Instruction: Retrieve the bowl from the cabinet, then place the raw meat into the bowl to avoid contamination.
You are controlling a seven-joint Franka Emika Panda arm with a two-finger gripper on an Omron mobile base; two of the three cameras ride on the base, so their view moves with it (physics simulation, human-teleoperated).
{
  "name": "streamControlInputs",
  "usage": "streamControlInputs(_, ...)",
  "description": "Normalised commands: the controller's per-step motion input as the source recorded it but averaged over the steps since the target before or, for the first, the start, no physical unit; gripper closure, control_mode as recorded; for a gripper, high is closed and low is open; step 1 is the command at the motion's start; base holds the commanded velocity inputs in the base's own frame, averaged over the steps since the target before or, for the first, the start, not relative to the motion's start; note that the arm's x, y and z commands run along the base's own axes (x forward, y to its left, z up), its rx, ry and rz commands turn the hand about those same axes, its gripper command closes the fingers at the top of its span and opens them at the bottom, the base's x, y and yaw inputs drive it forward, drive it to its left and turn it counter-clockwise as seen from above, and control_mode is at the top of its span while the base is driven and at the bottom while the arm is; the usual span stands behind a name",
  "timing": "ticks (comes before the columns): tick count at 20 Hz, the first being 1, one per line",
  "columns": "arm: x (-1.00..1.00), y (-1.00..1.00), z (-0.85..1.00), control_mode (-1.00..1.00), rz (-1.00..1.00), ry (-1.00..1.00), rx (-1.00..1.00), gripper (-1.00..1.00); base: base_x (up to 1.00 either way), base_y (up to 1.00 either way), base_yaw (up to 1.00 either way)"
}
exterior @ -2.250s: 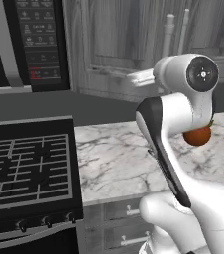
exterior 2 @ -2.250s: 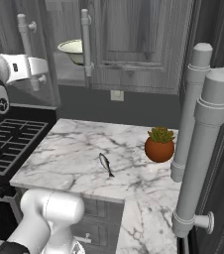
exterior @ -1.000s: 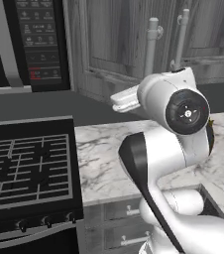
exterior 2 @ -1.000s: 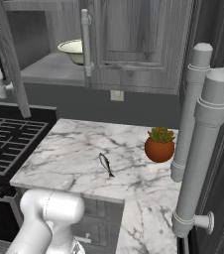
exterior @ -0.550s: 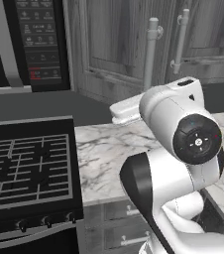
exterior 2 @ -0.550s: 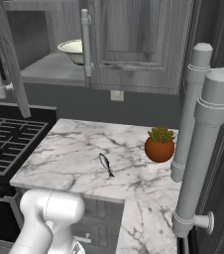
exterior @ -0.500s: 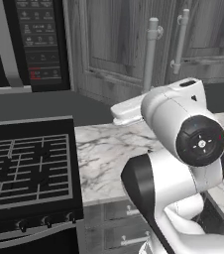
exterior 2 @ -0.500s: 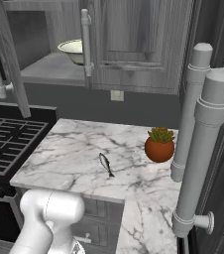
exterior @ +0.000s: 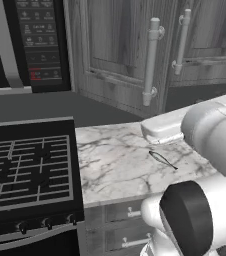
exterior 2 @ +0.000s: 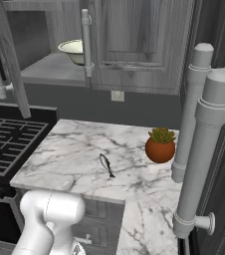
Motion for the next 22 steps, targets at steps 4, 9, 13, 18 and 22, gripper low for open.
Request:
streamControlInputs(4,-0.73,-0.40,-0.03,-1.00,0.01,0.03,0.04,-1.00,0.00,0.00,0.00)
streamControlInputs(9,-0.67,-0.48,-0.36,-1.00,0.05,0.03,0.00,-1.00,0.00,0.00,0.00)
streamControlInputs(13,-0.56,-0.47,-0.62,-1.00,0.06,0.09,0.00,-1.00,0.00,0.00,0.00)
streamControlInputs(18,-0.30,-0.62,-0.32,-1.00,0.07,0.05,0.04,-1.00,0.00,0.00,0.00)
streamControlInputs(22,-0.04,-0.64,0.08,-1.00,0.09,0.00,0.17,-1.00,0.00,0.00,0.00)
